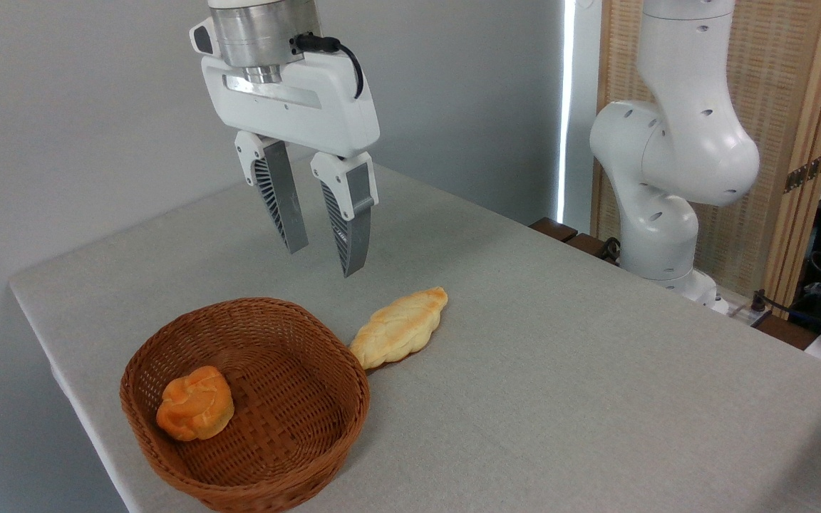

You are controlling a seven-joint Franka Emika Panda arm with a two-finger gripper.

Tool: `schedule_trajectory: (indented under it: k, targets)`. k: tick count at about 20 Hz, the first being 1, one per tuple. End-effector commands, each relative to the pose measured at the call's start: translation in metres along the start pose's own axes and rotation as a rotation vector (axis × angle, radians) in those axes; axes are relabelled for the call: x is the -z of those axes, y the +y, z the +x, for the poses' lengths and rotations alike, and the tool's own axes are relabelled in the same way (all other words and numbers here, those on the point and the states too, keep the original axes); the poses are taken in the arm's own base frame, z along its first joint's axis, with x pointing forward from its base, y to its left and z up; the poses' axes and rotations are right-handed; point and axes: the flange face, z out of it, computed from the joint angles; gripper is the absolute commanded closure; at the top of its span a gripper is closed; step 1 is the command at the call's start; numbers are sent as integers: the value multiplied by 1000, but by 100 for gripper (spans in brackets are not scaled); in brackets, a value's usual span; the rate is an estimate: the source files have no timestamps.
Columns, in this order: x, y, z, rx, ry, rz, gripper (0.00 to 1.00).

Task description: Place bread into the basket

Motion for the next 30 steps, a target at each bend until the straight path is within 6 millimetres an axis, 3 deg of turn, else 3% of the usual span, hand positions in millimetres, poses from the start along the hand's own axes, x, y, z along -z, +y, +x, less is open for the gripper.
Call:
schedule_trajectory:
  k: [1, 10, 24, 30]
  targets:
    - [4, 4, -4, 8, -6, -25, 0]
    - [-9, 11, -3, -4, -31, -39, 0]
    - [-29, 49, -72, -56, -64, -49, 0]
    - [-38, 58, -87, -106, -68, -54, 0]
